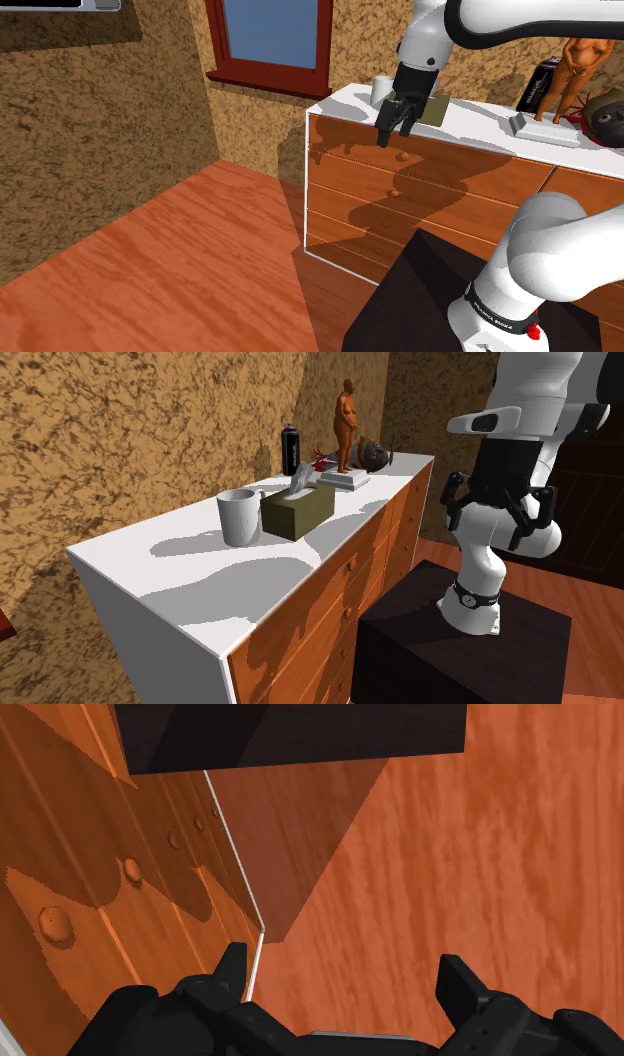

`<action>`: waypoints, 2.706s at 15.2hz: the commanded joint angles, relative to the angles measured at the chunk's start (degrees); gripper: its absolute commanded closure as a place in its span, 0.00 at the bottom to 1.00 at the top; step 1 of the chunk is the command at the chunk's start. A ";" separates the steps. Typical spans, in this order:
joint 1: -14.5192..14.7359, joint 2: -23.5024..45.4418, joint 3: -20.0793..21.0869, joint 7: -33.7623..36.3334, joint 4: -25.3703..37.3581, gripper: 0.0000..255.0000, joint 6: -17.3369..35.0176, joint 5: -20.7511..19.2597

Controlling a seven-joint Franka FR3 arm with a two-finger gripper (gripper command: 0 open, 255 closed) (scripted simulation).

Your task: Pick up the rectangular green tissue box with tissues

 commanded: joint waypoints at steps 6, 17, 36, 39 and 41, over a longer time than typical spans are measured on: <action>-2.68 4.58 -3.51 -5.90 4.17 0.00 -3.41 -7.03; -7.53 17.60 -9.51 -18.45 17.16 0.00 -8.29 -21.77; -12.35 37.96 -15.11 -32.89 37.99 0.00 -8.84 -37.66; -12.41 37.41 -15.26 -31.51 34.80 0.00 -6.56 -37.79; -12.41 37.41 -15.26 -31.51 34.79 0.00 -6.56 -37.79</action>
